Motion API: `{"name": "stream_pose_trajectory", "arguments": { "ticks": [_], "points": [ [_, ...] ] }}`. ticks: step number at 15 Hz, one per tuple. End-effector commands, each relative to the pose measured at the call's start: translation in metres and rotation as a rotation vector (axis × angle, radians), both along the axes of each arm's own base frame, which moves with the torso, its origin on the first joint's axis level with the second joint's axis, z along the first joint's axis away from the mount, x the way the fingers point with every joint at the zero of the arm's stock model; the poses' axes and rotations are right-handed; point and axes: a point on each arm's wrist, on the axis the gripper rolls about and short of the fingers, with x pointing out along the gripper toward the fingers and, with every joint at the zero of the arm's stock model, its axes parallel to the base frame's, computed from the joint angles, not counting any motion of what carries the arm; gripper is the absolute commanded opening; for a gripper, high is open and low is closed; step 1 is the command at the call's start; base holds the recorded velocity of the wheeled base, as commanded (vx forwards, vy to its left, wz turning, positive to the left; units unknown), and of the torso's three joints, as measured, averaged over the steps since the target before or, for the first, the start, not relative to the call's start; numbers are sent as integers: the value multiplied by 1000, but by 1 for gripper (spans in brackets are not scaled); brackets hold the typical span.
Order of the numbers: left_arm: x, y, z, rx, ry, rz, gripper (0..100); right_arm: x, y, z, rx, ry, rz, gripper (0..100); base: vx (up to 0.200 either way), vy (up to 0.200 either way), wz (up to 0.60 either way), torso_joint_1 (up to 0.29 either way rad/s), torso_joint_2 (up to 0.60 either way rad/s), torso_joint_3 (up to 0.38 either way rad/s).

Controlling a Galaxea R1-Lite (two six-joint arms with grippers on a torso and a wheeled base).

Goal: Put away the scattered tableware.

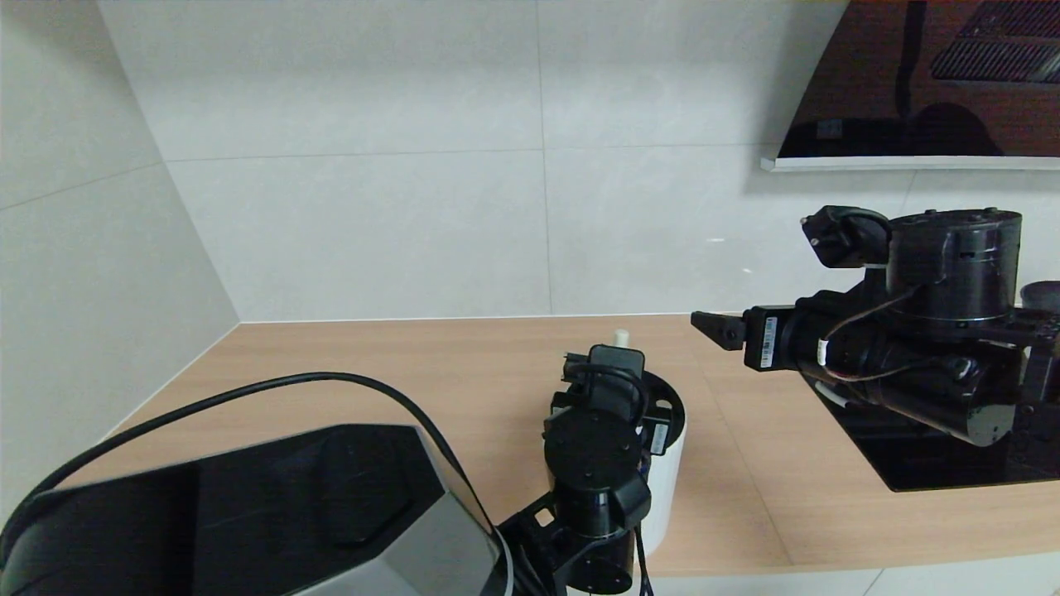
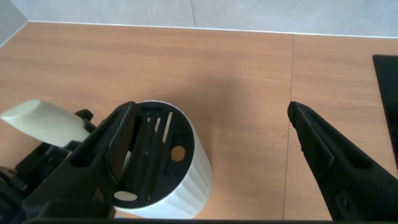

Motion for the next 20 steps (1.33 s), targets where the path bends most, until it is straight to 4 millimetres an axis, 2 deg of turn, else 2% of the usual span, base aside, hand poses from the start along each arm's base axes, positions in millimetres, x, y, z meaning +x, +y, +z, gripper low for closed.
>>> {"name": "stream_pose_trajectory", "arguments": {
  "ticks": [1,4,10,11,16,20],
  "points": [
    [0,0,-7,16,10,0,0,0,0,-1,-1,2,1,100,0,0,0,0,0,0],
    [0,0,-16,27,19,0,0,0,0,-1,-1,2,1,100,0,0,0,0,0,0],
    [0,0,-15,28,18,0,0,2,1,-4,-6,9,1,100,0,0,0,0,0,0],
    [0,0,-15,28,18,0,100,2,1,-4,-6,9,1,100,0,0,0,0,0,0],
    [0,1,-10,12,8,3,100,1,1,-3,-5,8,1,100,0,0,0,0,0,0],
    [-12,17,5,16,8,-26,100,1,1,-4,-6,9,1,100,0,0,0,0,0,0]
  ]
}}
